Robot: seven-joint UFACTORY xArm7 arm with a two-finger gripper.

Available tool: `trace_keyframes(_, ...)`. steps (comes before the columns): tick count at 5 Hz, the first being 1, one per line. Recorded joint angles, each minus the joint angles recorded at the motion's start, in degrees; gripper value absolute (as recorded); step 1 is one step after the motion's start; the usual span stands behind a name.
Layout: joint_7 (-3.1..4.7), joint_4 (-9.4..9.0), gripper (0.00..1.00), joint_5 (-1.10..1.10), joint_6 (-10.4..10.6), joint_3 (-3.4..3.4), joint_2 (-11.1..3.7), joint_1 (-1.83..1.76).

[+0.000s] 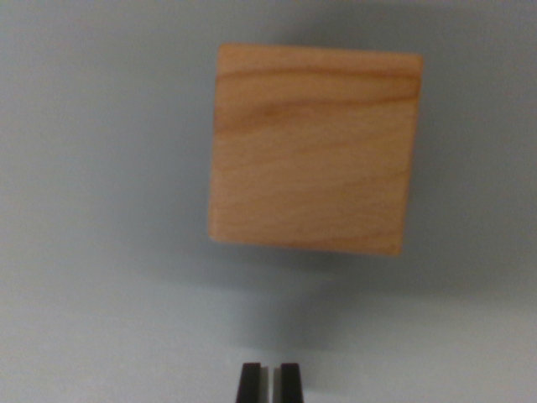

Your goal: Push wooden cube

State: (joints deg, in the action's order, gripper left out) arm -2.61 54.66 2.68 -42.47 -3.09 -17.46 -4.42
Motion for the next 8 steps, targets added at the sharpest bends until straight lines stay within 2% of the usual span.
trace_keyframes(1, 0.0, 0.0, 1.0, 0.0, 0.0, 0.0, 0.0, 0.0)
trace_keyframes(2, 0.02, 1.16, 1.0, -0.04, -0.4, 0.03, -0.71, 0.01)
trace_keyframes(3, 0.02, 1.16, 1.0, -0.04, -0.4, 0.03, -0.71, 0.01)
trace_keyframes(4, 0.04, 2.71, 1.0, -0.09, -1.0, 0.08, -1.67, 0.03)
trace_keyframes(5, 0.04, 2.71, 1.0, -0.09, -1.0, 0.08, -1.67, 0.03)
trace_keyframes(6, 0.07, 4.6, 1.0, -0.16, -1.8, 0.13, -2.84, 0.06)
trace_keyframes(7, 0.07, 4.6, 1.0, -0.16, -1.8, 0.13, -2.84, 0.06)
trace_keyframes(8, 0.1, 6.78, 1.0, -0.23, -2.6, 0.19, -4.18, 0.08)
